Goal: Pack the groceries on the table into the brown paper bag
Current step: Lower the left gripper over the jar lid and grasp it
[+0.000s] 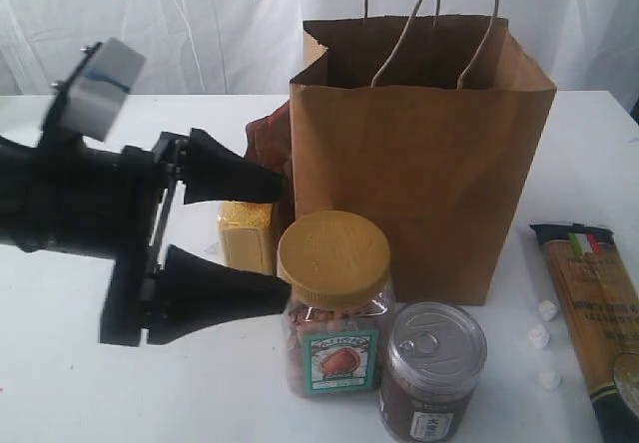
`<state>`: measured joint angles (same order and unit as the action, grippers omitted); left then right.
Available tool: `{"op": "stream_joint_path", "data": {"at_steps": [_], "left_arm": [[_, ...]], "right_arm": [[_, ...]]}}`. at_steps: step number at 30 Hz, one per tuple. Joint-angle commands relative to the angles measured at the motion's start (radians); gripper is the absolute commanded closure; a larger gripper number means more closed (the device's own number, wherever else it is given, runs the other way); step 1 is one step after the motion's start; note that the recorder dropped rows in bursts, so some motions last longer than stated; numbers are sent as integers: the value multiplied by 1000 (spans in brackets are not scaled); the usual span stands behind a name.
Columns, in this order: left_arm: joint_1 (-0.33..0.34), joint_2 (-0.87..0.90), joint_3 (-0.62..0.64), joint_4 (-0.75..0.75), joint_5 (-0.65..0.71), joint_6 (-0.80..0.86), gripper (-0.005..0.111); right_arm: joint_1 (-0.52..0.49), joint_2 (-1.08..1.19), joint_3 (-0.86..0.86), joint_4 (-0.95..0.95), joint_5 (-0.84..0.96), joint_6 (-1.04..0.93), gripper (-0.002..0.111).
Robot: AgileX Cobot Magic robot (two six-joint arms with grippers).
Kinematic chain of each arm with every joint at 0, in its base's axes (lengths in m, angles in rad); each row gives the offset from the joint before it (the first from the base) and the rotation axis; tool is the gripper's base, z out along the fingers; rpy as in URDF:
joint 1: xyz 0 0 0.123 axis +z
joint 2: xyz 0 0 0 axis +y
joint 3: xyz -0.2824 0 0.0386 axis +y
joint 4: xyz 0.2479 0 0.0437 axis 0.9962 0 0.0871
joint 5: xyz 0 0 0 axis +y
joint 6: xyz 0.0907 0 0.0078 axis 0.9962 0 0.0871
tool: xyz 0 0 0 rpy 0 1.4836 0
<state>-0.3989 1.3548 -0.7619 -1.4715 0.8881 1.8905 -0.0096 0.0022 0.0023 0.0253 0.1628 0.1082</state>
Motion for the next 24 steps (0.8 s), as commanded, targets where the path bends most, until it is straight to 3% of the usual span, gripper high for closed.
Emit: {"op": "stream_joint_path", "data": {"at_steps": [1, 7, 10, 15, 24], "left_arm": [[-155, -68, -134, 372, -265, -382, 2], [-321, -44, -266, 1006, -332, -1109, 2], [-378, -8, -303, 1224, -341, -1309, 2], [-439, 70, -367, 1319, -380, -1304, 2], [-441, 183, -444, 1333, -416, -1281, 2]], "right_arm": [[-2, -2, -2, 1, -1, 0, 108], [-2, -2, -2, 1, -1, 0, 108], [-2, -2, -2, 1, -1, 0, 108], [-2, -2, -2, 1, -1, 0, 108], [-2, -2, -2, 1, -1, 0, 108]]}}
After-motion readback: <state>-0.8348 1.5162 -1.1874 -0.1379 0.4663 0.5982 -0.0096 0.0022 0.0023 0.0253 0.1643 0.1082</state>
